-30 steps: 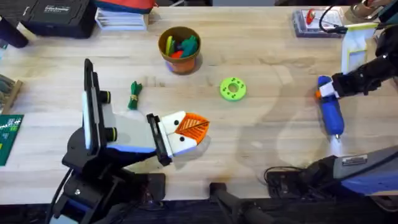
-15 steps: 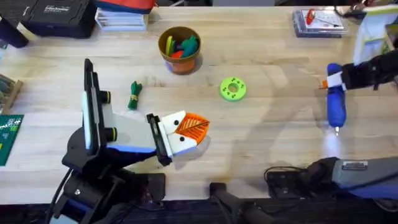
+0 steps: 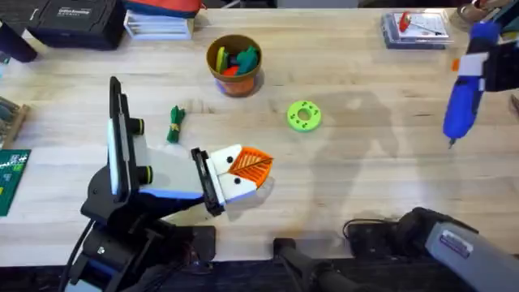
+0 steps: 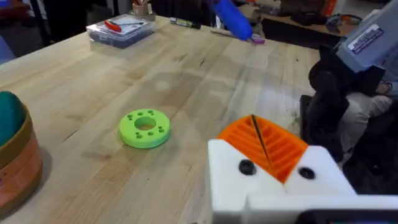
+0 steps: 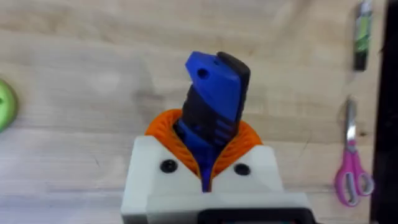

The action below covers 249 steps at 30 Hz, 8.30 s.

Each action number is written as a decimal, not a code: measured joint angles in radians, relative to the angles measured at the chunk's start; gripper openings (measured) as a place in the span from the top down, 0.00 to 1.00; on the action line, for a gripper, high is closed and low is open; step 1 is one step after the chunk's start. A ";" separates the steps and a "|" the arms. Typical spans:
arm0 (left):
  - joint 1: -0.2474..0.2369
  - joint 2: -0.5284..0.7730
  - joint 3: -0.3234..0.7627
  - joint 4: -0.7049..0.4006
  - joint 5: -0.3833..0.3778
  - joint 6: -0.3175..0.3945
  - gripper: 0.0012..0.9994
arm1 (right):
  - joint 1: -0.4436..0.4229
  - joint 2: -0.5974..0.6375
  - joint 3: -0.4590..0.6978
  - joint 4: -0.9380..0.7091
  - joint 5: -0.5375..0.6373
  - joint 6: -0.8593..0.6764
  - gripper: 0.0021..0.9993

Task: Pick up the gripper from the table and insert it into the empty holder that is missing its gripper. Then pick up a screw, insert it into the mounting hole, and use the screwdriver to tighten it. Finally, clean up the table by picking up the vegetable and placing it into the bucket.

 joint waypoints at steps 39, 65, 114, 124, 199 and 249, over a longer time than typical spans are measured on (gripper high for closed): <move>0.000 0.000 0.000 0.000 0.000 0.000 1.00 | 1.205 -0.388 -0.367 1.008 -0.165 0.456 0.98; 0.000 0.000 0.000 0.000 0.000 0.000 1.00 | 1.365 -0.113 -0.367 1.230 -0.166 0.460 0.98; 0.000 0.000 0.000 0.000 -0.003 -0.013 1.00 | 1.368 -0.091 -0.367 1.216 -0.173 0.492 0.98; 0.000 0.000 0.000 0.000 -0.003 -0.011 1.00 | 1.368 -0.091 -0.367 1.214 -0.173 0.492 0.98; 0.000 0.000 0.000 0.001 -0.023 -0.003 0.98 | 0.740 0.163 -0.302 0.586 0.385 -0.212 0.01; 0.275 0.923 0.752 -0.654 -1.045 -0.165 0.01 | 0.740 -0.207 -0.298 0.336 -0.002 0.216 0.01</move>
